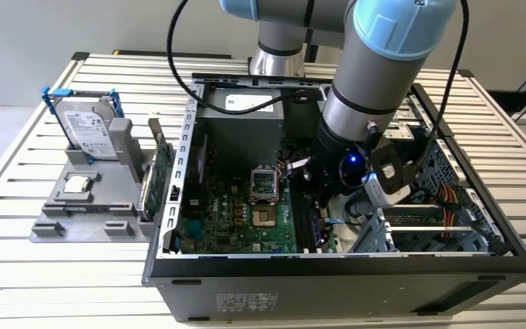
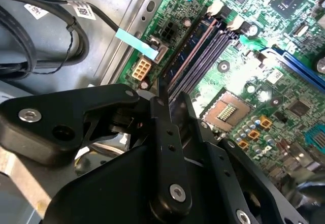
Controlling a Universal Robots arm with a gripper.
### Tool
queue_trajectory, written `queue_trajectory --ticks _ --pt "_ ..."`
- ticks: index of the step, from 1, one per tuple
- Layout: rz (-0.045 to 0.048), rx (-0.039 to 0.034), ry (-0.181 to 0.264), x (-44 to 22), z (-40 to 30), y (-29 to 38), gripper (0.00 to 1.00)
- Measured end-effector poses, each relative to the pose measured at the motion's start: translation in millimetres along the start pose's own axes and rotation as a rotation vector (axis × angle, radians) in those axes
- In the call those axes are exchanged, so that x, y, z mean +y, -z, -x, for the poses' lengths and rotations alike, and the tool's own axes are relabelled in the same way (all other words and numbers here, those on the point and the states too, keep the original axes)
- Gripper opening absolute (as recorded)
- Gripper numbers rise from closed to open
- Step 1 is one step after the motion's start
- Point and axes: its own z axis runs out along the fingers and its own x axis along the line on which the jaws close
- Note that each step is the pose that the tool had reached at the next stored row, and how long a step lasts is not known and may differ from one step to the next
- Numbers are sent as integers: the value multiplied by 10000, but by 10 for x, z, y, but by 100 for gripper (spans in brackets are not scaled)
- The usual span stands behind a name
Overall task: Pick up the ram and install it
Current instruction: 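Insert the ram into the slot, then press down the ram until it locks into place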
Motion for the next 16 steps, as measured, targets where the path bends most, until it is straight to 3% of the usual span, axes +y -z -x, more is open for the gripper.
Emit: queue_trajectory --ticks 7,11,12,16 --pt "1 0 0 -5 -4 140 100" --pt "2 0 0 -6 -4 154 100" --pt "2 0 0 -6 -4 154 0" --pt "0 0 0 -7 -4 154 0"
